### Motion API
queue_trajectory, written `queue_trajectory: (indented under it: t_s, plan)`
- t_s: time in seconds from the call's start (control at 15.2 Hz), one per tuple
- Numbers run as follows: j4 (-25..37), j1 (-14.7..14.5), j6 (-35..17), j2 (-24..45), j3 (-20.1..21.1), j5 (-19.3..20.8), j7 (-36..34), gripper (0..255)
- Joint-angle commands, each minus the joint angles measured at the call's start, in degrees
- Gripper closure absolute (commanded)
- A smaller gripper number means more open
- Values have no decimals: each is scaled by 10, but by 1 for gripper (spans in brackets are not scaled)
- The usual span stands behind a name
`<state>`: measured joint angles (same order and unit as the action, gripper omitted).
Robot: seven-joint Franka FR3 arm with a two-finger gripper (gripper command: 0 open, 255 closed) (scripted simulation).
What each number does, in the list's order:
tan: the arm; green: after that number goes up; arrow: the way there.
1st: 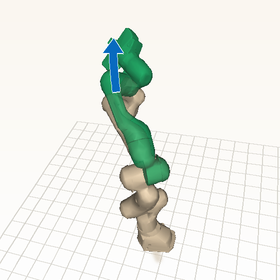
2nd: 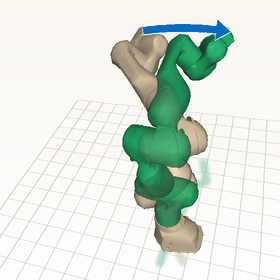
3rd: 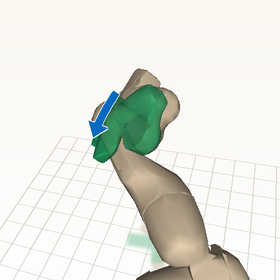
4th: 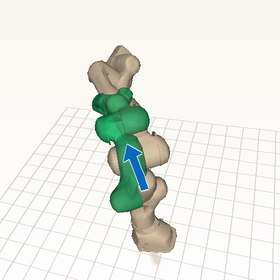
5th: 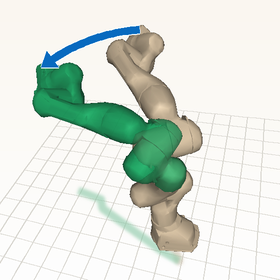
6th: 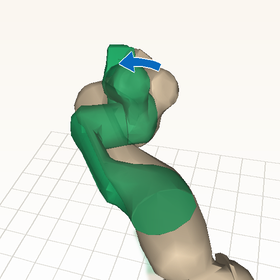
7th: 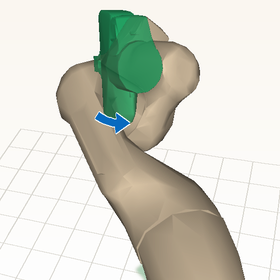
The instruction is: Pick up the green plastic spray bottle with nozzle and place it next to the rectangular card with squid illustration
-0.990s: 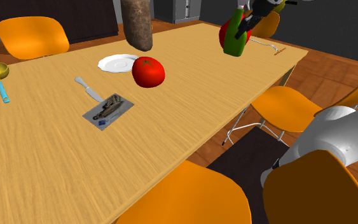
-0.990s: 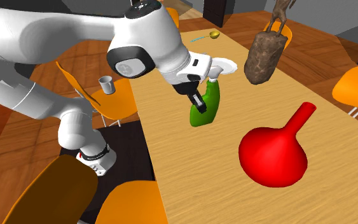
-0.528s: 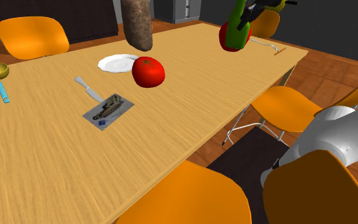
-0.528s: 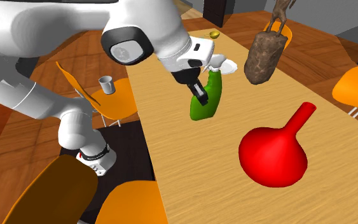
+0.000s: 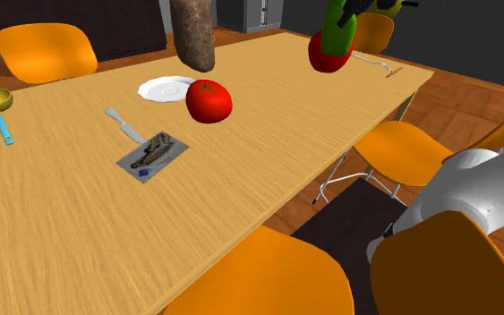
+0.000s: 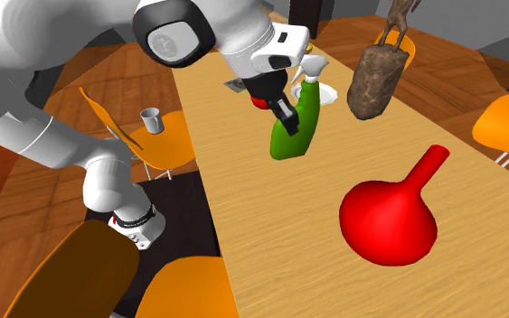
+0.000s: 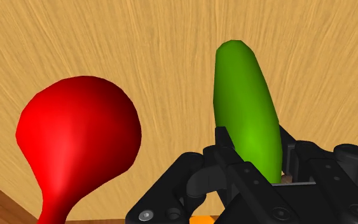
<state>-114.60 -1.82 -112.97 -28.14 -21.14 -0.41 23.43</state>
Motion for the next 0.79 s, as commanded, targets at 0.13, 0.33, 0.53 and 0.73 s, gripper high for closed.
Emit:
queue_trajectory:
  t_s: [0.13, 0.33, 0.53, 0.73]
  plan:
    - [39, -3, 31, 9, 1, -2, -2, 255]
    - [71, -5, 53, 18, 0, -5, -3, 255]
    - [103, -7, 76, 28, -1, -7, -4, 255]
    - [138, -10, 99, 39, -2, -10, -5, 255]
